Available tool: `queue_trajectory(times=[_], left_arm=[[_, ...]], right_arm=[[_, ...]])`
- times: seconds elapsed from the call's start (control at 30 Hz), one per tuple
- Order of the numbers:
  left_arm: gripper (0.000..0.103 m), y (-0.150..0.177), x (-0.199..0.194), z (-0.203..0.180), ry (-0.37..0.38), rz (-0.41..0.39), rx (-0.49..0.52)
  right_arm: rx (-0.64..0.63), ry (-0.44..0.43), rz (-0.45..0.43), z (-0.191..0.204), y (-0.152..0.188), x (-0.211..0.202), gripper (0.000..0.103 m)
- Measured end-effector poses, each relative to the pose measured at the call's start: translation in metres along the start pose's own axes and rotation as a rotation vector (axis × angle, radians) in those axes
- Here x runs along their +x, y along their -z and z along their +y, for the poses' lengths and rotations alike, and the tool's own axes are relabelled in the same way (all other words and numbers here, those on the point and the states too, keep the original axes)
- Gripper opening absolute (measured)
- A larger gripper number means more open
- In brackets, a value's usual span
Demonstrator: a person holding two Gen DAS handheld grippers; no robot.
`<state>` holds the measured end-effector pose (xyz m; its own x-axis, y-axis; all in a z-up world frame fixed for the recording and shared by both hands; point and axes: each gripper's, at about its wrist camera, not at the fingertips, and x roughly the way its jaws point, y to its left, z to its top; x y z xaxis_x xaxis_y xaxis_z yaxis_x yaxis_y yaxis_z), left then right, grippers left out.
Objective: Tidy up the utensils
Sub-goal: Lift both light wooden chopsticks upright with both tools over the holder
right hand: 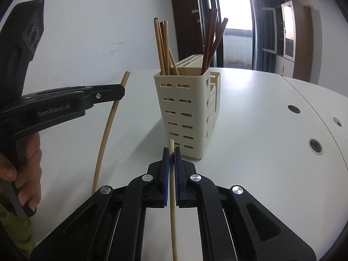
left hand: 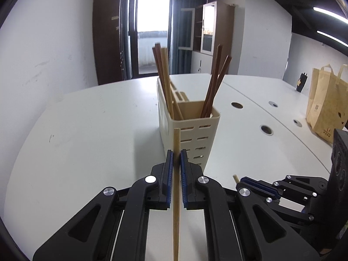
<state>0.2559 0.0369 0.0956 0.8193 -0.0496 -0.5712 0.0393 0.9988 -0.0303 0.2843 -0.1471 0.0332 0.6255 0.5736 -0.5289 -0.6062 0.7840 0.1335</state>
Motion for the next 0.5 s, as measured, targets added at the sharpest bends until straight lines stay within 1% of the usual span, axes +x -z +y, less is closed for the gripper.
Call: queue_trajectory(times=[0.07, 0.1, 0.23, 0.4, 0.5], left_arm=[[0.006, -0.003, -0.007, -0.002, 0.029, -0.010, -0.005], [0.006, -0.004, -0.009, -0.003, 0.029, -0.021, -0.004], [0.006, -0.012, -0.022, -0.007, 0.015, -0.080, 0.001], [0.006, -0.021, -0.032, -0.012, 0.022, -0.168, 0.002], [0.006, -0.027, -0.038, -0.015, -0.006, -0.217, 0.002]], right_arm=[[-0.009, 0.002, -0.018, 0.001, -0.004, -0.003, 0.005], [-0.014, 0.003, -0.028, 0.003, -0.004, -0.010, 0.005], [-0.029, 0.004, -0.074, 0.000, -0.022, -0.016, 0.005], [-0.051, 0.003, -0.156, 0.001, -0.046, -0.028, 0.005], [-0.055, 0.002, -0.209, 0.000, -0.062, -0.035, 0.005]])
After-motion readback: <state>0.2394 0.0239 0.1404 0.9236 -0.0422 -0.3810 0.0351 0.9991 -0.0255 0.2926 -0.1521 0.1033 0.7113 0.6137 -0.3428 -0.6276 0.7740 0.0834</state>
